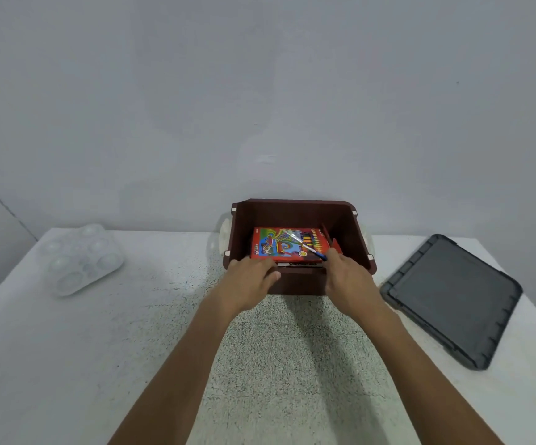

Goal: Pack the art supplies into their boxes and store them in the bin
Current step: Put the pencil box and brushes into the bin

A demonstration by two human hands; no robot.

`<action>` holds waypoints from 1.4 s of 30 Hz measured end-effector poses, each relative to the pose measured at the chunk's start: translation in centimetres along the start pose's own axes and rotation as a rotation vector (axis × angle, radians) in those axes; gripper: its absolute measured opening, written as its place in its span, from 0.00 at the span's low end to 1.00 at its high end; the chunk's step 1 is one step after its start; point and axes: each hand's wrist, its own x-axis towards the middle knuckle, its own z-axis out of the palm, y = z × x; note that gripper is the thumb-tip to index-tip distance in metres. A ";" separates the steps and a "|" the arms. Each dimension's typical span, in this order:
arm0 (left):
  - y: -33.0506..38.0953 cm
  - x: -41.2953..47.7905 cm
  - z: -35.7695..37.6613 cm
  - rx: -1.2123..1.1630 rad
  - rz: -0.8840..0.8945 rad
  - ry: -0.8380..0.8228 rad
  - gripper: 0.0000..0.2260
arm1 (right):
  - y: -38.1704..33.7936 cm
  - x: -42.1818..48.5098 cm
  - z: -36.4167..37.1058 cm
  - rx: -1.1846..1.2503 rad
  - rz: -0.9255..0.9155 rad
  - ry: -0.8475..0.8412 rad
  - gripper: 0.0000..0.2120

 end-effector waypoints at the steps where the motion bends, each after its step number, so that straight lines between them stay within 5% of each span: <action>1: 0.2 -0.8 -0.1 -0.013 -0.004 -0.021 0.14 | -0.1 -0.7 0.0 0.000 -0.003 -0.009 0.06; 11: 1.1 -7.2 -1.8 -0.255 -0.014 -0.340 0.11 | -3.1 -7.2 -1.4 -0.144 -0.041 -0.222 0.22; 24: 1.5 -9.7 -2.2 -0.342 -0.045 -0.541 0.17 | -4.3 -10.8 -1.5 -0.194 -0.072 -0.331 0.24; 29: 1.2 -10.0 -3.0 -0.325 -0.073 -0.425 0.14 | -3.6 -9.9 -2.6 -0.177 -0.063 -0.279 0.14; 32: 1.3 -9.9 -3.7 -0.168 -0.121 -0.164 0.12 | -3.5 -8.7 -3.5 -0.216 -0.073 -0.241 0.15; 35: 2.3 -9.4 -4.1 -0.094 0.018 0.109 0.20 | -3.5 -7.2 -3.7 -0.234 -0.101 -0.206 0.12; 42: 4.6 -5.6 -3.3 0.130 0.058 -0.008 0.13 | -4.2 -4.2 -2.8 -0.191 -0.186 -0.200 0.12</action>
